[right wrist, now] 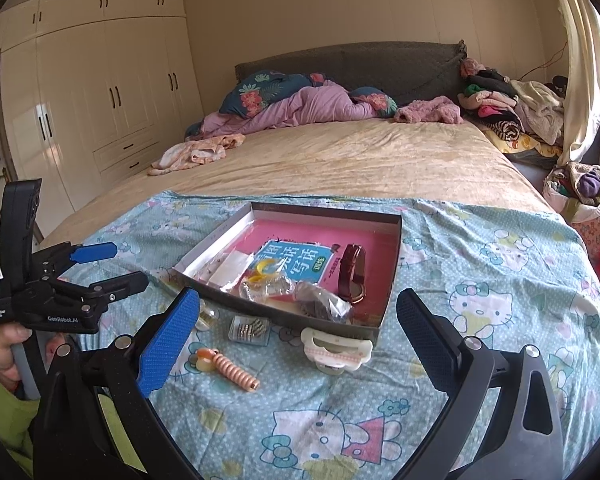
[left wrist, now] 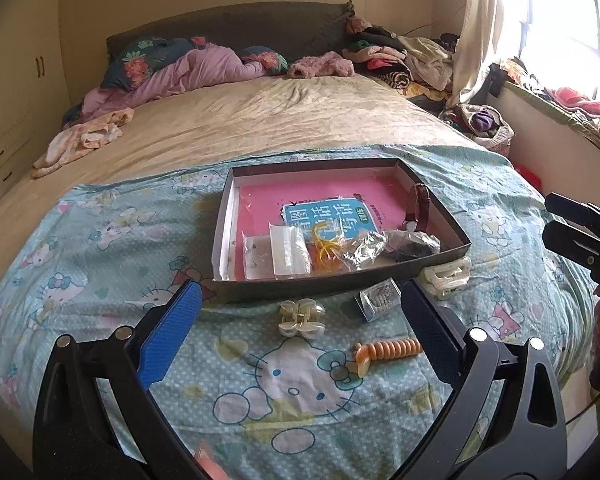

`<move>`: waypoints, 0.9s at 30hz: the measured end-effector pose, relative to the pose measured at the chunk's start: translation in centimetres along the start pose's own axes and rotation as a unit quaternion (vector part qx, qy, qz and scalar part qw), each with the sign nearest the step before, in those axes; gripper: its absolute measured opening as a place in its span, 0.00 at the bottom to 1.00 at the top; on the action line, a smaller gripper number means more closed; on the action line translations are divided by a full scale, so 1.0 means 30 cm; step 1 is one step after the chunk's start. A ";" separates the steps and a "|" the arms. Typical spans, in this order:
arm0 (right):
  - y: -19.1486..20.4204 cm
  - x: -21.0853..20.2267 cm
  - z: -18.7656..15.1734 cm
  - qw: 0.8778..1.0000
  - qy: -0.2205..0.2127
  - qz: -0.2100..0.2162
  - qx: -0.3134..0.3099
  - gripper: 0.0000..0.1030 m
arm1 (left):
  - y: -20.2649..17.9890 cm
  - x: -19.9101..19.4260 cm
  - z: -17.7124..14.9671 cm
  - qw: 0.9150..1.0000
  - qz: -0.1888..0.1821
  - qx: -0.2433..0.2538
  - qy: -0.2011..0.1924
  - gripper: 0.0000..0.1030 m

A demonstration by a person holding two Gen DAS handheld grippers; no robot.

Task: Organize jewelry
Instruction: 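Withdraw both open tools from the tray toward the remaining items, then grasp the orange coiled hair tie with the left tool while the right tool grasps the white-pink hair clip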

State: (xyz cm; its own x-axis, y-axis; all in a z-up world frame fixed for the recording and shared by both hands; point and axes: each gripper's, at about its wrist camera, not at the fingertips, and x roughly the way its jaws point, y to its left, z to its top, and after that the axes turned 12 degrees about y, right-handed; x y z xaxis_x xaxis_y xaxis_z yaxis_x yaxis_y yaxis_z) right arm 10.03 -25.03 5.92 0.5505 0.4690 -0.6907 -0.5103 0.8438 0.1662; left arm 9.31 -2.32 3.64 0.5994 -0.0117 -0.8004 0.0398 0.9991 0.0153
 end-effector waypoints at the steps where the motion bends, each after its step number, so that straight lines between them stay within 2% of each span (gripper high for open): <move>1: -0.003 0.005 -0.004 1.000 0.003 0.001 0.000 0.95 | -0.008 0.005 -0.004 1.000 0.000 0.003 0.002 0.91; 11: -0.034 0.053 -0.051 1.000 0.028 0.003 0.012 0.95 | -0.062 0.055 -0.037 0.999 -0.002 0.022 0.026 0.91; 27: -0.102 0.153 -0.109 0.997 0.072 0.004 0.034 0.95 | -0.141 0.212 -0.109 0.994 -0.030 0.044 0.093 0.91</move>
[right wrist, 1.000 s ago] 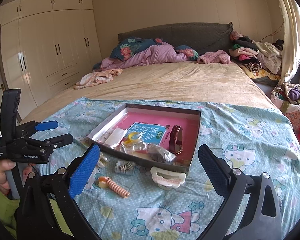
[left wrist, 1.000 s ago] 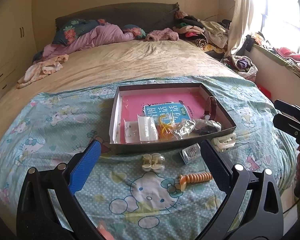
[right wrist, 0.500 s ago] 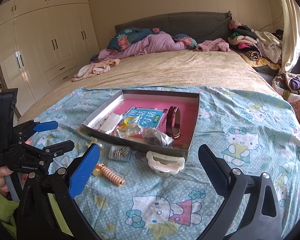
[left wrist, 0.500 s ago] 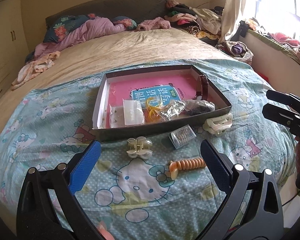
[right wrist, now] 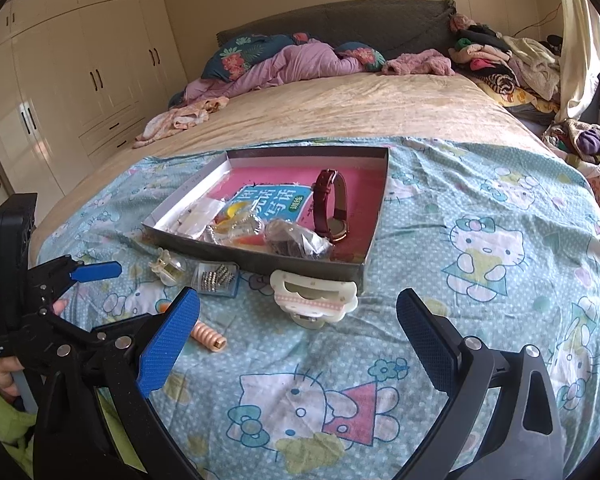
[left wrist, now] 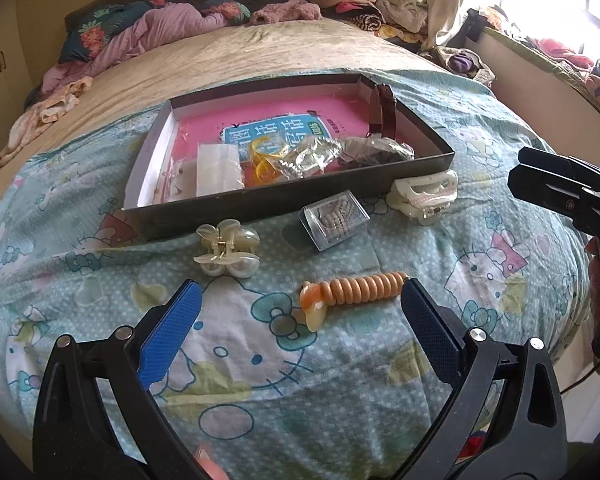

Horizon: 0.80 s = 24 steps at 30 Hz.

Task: Organize jewelry
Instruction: 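Grasp the orange coiled hair tie with the left tool while the right tool grasps the white-pink hair clip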

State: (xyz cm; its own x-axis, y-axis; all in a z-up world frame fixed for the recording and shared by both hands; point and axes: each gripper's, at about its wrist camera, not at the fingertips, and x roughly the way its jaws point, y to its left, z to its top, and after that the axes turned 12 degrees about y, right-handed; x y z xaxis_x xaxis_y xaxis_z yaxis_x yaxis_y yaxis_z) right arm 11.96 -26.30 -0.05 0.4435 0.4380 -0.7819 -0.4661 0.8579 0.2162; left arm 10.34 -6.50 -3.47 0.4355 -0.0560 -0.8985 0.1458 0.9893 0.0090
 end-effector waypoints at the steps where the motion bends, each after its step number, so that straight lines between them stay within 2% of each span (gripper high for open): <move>1: -0.003 0.005 -0.001 1.000 0.003 0.000 0.000 0.95 | -0.006 0.012 -0.002 1.000 -0.002 0.002 0.005 0.91; 10: -0.023 0.063 -0.012 1.000 0.027 0.000 0.007 0.95 | -0.024 0.077 -0.004 0.999 -0.012 0.005 0.031 0.91; 24: -0.031 0.168 0.002 0.998 0.056 0.002 0.008 0.95 | -0.029 0.146 0.011 0.998 -0.030 -0.007 0.048 0.91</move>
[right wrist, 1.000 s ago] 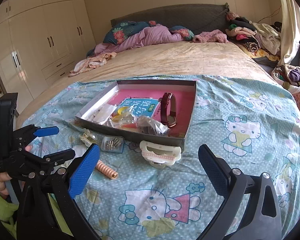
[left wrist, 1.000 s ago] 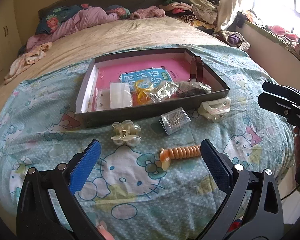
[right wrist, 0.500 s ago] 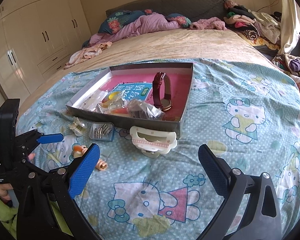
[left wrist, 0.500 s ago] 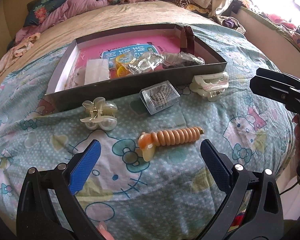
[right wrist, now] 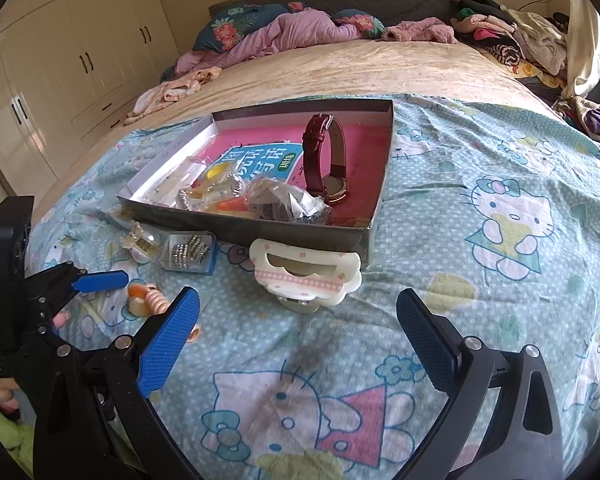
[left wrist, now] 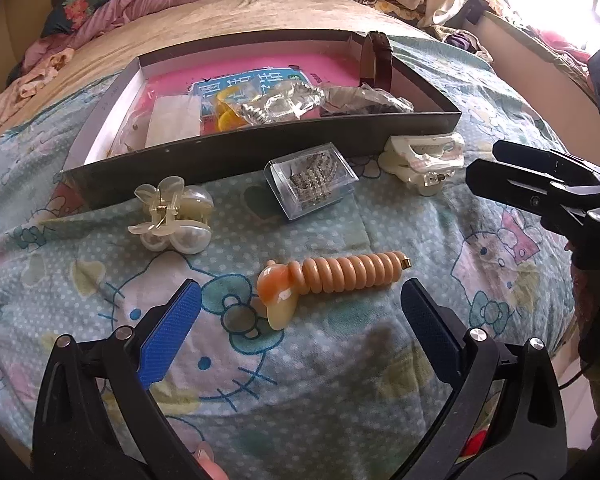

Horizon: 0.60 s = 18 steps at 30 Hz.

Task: Organize jewelry
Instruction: 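Grasp the orange coiled hair tie with the left tool while the right tool grasps the white-pink hair clip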

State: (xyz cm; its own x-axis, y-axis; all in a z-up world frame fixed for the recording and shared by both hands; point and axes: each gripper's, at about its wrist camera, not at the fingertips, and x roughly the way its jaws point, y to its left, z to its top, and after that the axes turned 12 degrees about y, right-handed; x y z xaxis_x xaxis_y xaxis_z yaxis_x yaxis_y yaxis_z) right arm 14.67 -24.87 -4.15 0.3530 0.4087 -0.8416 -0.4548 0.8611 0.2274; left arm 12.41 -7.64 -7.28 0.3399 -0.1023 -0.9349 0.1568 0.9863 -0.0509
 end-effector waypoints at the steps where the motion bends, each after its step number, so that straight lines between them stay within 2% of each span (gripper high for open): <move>1: -0.001 0.013 0.005 1.000 0.004 -0.001 0.001 0.95 | -0.001 0.005 0.001 1.000 0.000 0.000 0.001 0.91; 9: 0.003 0.124 0.048 0.999 0.026 0.013 0.014 0.95 | -0.003 0.021 0.002 1.000 0.000 -0.001 0.003 0.91; 15: 0.015 0.162 0.073 1.000 0.025 0.003 0.017 0.95 | -0.005 0.033 0.012 1.000 -0.002 -0.003 0.002 0.91; 18: 0.012 0.169 0.069 1.000 0.022 -0.006 0.021 0.91 | -0.007 0.036 0.016 1.000 -0.001 -0.006 0.001 0.91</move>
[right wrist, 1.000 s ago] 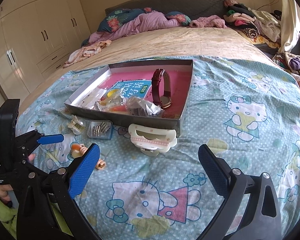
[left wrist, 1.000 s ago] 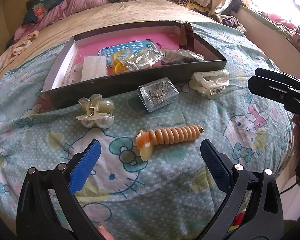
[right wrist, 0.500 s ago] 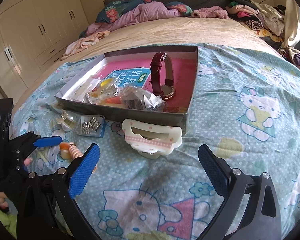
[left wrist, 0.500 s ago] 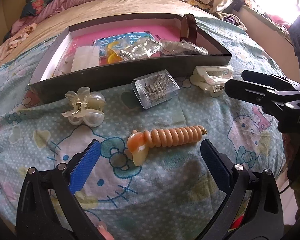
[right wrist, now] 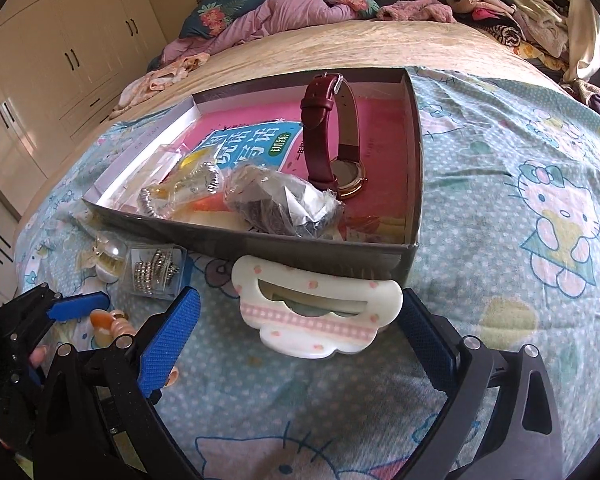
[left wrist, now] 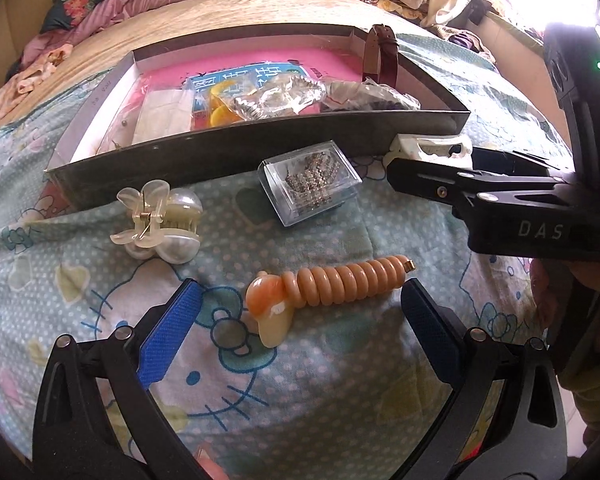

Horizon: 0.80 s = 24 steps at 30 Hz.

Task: Organize jewelry
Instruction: 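Grasp the orange coiled hair tie with the left tool while the right tool grasps the white-pink hair clip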

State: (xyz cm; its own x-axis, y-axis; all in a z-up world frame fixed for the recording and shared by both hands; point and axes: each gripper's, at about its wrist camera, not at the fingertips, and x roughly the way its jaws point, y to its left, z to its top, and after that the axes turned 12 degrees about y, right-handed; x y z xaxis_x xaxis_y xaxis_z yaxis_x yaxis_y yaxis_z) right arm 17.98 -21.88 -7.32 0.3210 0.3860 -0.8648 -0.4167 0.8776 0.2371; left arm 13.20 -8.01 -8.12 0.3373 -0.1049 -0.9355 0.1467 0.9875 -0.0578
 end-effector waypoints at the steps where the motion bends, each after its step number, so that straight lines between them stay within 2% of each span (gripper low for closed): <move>1: -0.004 -0.002 -0.001 1.000 -0.003 -0.002 0.004 0.88 | -0.002 0.002 0.002 1.000 0.001 -0.001 0.000 0.91; 4: -0.037 -0.017 -0.010 1.000 -0.013 0.006 0.021 0.73 | -0.006 0.003 0.005 1.000 0.002 -0.005 -0.002 0.91; 6: -0.056 -0.031 -0.019 0.999 -0.020 0.022 0.022 0.73 | -0.010 0.002 0.006 1.000 0.001 -0.008 -0.005 0.91; 11: -0.063 -0.078 -0.044 0.999 -0.031 0.029 0.015 0.69 | -0.024 0.001 0.015 1.000 -0.004 -0.014 -0.010 0.90; 13: -0.058 -0.097 -0.053 0.999 -0.035 0.030 0.011 0.69 | -0.032 0.002 0.013 1.000 -0.002 -0.011 -0.013 0.82; 14: -0.055 -0.106 -0.058 0.999 -0.037 0.029 0.009 0.69 | -0.036 -0.001 0.011 1.000 0.002 -0.008 -0.016 0.69; 15: -0.054 -0.118 -0.064 0.999 -0.039 0.029 0.007 0.69 | -0.040 -0.005 0.010 1.000 0.008 -0.006 -0.018 0.65; 19: -0.044 -0.155 -0.080 0.998 -0.047 0.033 0.001 0.69 | -0.037 -0.040 -0.004 1.000 -0.006 0.001 -0.030 0.61; 24: -0.020 -0.213 -0.090 0.998 -0.059 0.034 -0.013 0.69 | -0.017 -0.124 -0.021 0.998 -0.003 0.001 -0.063 0.61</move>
State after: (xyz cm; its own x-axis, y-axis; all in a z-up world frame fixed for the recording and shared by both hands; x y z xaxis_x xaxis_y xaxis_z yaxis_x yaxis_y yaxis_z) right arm 13.90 -25.64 -3.14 0.3877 0.4769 -0.7889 -0.4626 0.8409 0.2810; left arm 11.27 -8.05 -4.83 0.4500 -0.1247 -0.8843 0.1509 0.9866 -0.0623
